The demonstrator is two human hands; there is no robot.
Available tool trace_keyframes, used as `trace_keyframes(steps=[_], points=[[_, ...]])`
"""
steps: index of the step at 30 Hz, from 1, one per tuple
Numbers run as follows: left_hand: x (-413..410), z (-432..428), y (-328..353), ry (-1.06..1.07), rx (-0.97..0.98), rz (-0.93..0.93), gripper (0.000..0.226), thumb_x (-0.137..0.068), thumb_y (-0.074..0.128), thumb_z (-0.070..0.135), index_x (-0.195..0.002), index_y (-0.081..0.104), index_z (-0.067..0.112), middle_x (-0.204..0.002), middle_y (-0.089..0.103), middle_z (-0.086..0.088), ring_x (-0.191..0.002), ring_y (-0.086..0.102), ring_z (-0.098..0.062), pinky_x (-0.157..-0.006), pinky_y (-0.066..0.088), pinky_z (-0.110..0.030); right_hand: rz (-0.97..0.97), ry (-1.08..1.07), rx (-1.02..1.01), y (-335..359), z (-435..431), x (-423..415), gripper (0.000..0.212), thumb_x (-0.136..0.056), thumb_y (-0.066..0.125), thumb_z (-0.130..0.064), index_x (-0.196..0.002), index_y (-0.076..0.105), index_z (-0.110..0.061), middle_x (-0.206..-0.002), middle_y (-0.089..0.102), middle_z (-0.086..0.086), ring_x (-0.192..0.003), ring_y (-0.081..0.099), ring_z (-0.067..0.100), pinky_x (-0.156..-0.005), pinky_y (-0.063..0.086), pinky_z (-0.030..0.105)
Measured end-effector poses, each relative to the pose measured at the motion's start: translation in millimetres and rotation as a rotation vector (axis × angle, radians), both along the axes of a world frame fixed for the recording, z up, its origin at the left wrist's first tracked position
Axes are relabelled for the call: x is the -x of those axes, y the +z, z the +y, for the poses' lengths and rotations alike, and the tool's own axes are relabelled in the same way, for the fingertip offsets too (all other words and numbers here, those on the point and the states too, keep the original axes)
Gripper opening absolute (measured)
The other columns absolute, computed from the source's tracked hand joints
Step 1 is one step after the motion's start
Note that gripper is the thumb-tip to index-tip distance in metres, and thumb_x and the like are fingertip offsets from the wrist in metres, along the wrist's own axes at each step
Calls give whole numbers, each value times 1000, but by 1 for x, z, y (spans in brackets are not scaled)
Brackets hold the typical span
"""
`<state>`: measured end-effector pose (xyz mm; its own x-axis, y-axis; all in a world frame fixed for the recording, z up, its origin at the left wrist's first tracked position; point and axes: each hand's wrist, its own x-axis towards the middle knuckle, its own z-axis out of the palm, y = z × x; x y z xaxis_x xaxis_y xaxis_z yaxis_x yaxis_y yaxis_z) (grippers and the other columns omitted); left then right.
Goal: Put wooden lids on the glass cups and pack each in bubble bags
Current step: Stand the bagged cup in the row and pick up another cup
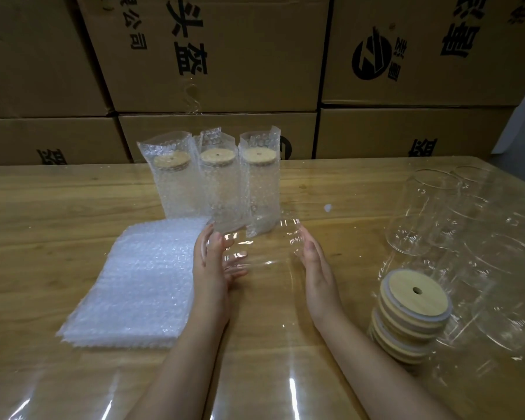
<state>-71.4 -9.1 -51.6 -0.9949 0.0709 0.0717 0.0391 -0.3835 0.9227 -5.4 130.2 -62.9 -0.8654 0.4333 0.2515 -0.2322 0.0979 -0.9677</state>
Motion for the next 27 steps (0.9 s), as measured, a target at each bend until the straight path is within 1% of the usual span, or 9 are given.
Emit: trace_keyframes(steps=[3, 9, 11, 14, 16, 18, 20, 22, 27], points=[[0, -1, 0, 3, -14, -6, 54, -70, 58, 64, -119, 52, 42, -107, 63, 0, -77, 71, -14, -54, 54, -25, 25, -34, 2, 0, 0, 0, 64, -83, 32, -66, -136, 49, -34, -137, 49, -23, -126, 43, -9, -111, 33, 26], [-1, -1, 1, 0, -2, -11, 53, -71, 58, 62, -120, 49, 46, -111, 62, -3, -82, 70, -18, -54, 52, -24, 89, -25, -15, 4, -4, -2, 57, -85, 36, -60, -118, 60, -20, -143, 46, -18, -128, 39, -11, -96, 30, 2], [0, -1, 1, 4, -13, -9, 49, -76, 55, 57, -123, 49, 44, -112, 62, -4, -80, 71, -17, -54, 52, -24, 69, -53, -4, 0, -1, 0, 55, -88, 35, -58, -114, 62, -17, -141, 48, -21, -128, 40, -10, -104, 32, 11], [0, 0, 0, 9, -25, -9, 51, -76, 56, 55, -125, 48, 40, -110, 61, -5, -79, 70, -16, -54, 52, -23, 49, -93, 3, -2, 1, 2, 57, -90, 34, -49, -118, 61, -7, -124, 54, -32, -127, 43, -4, -113, 34, 37], [-1, 0, 0, 34, -38, -16, 59, -73, 61, 55, -126, 47, 33, -111, 62, -5, -79, 70, -15, -55, 52, -23, 64, -111, 0, -1, -1, 1, 48, -90, 35, -44, -96, 65, -8, -129, 53, -20, -129, 44, 3, -112, 34, 43], [-2, 1, -1, 66, -43, -31, 68, -71, 66, 53, -129, 43, 23, -115, 61, -5, -82, 70, -15, -58, 52, -24, 71, -118, 19, 1, -3, -1, 39, -89, 38, -43, -79, 63, -14, -133, 51, -7, -129, 44, 6, -111, 34, 45], [-2, 2, -3, 90, -14, -31, 71, -72, 66, 51, -130, 42, 18, -113, 62, 1, -85, 71, -17, -56, 52, -21, 83, -118, 50, 4, -4, -3, 37, -88, 42, -45, -75, 63, -17, -134, 50, -6, -127, 45, 5, -110, 36, 44], [-1, 2, -4, 97, 32, -27, 69, -73, 65, 52, -130, 45, 19, -102, 65, 10, -87, 71, -18, -55, 49, -19, 90, -116, 68, 7, -4, -4, 39, -84, 44, -51, -76, 64, -19, -134, 49, -6, -126, 45, 2, -109, 37, 40], [1, 2, -7, 105, 87, -42, 61, -74, 64, 56, -127, 54, 27, -88, 69, 21, -93, 69, -23, -56, 44, -20, 93, -124, 105, 9, -2, -4, 36, -86, 39, -43, -88, 68, -21, -136, 47, -4, -123, 47, 1, -109, 38, 42]])
